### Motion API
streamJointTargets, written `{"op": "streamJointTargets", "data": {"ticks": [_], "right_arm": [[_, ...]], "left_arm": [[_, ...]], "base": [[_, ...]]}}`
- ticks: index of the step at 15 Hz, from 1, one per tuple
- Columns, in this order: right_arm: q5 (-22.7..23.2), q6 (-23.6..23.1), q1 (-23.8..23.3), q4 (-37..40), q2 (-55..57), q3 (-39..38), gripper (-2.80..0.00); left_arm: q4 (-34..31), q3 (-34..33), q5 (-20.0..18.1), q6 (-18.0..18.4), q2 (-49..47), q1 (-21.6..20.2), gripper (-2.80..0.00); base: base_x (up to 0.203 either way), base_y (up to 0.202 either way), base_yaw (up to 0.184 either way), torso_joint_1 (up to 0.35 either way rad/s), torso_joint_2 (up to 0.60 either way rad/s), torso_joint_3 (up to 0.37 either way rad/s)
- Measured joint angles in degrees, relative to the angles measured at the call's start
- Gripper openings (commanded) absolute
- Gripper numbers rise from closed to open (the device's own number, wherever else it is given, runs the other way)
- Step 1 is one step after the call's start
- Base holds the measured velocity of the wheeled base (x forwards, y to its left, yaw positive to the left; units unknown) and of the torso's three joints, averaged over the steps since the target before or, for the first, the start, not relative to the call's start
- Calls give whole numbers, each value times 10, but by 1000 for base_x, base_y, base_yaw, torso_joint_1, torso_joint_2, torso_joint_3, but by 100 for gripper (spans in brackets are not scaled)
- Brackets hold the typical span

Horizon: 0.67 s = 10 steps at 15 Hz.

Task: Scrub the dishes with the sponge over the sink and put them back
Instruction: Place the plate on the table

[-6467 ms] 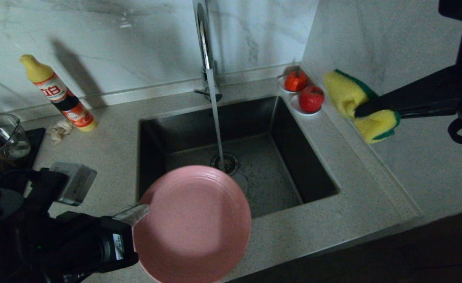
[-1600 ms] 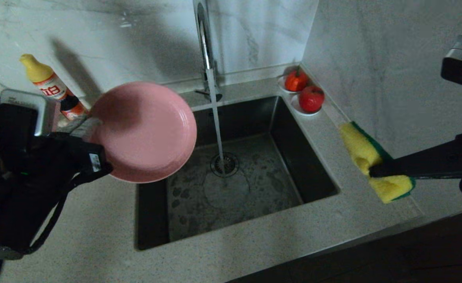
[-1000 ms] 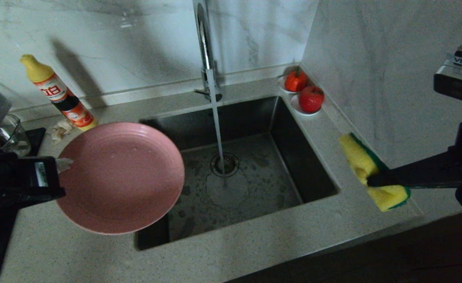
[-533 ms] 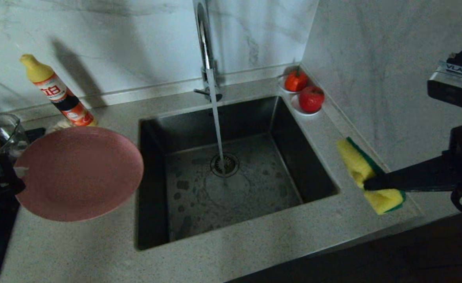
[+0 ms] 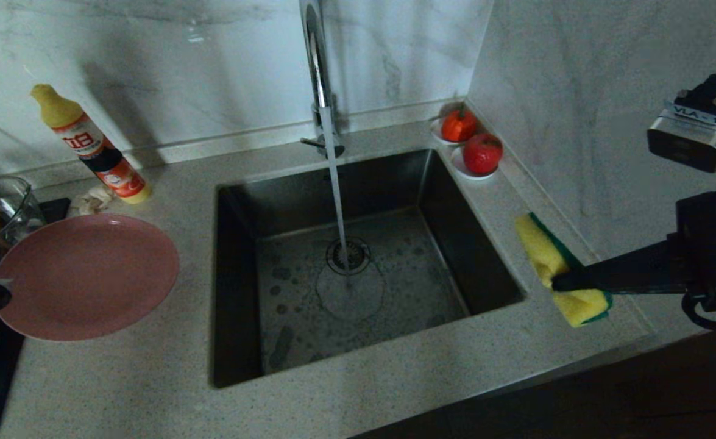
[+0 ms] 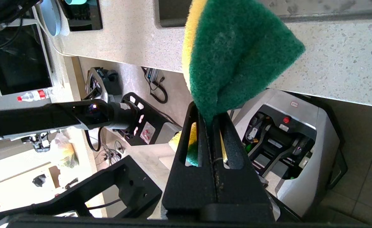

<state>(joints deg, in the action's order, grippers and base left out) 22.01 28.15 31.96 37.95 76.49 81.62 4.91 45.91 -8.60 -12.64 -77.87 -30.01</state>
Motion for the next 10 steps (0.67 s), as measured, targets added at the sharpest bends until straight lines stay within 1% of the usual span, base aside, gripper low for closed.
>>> {"op": "streamJointTargets", "data": {"ticks": [2, 4, 6, 10], "right_arm": [[0, 0, 0, 0, 4, 2, -280], [0, 0, 0, 0, 8, 2, -280], [0, 0, -1, -10, 12, 2, -280], [3, -1, -4, -14, 16, 0, -280]], "left_arm": [[31, -11, -6, 4, -34, -21, -280], [65, -25, -22, 9, -67, -41, -280], [89, -35, -32, 10, -91, -49, -280], [112, -44, -33, 16, -128, -54, -280]], "base": [[0, 0, 0, 0, 0, 0], [0, 0, 0, 0, 0, 0], [0, 0, 0, 0, 0, 0], [0, 0, 0, 0, 0, 0]]}}
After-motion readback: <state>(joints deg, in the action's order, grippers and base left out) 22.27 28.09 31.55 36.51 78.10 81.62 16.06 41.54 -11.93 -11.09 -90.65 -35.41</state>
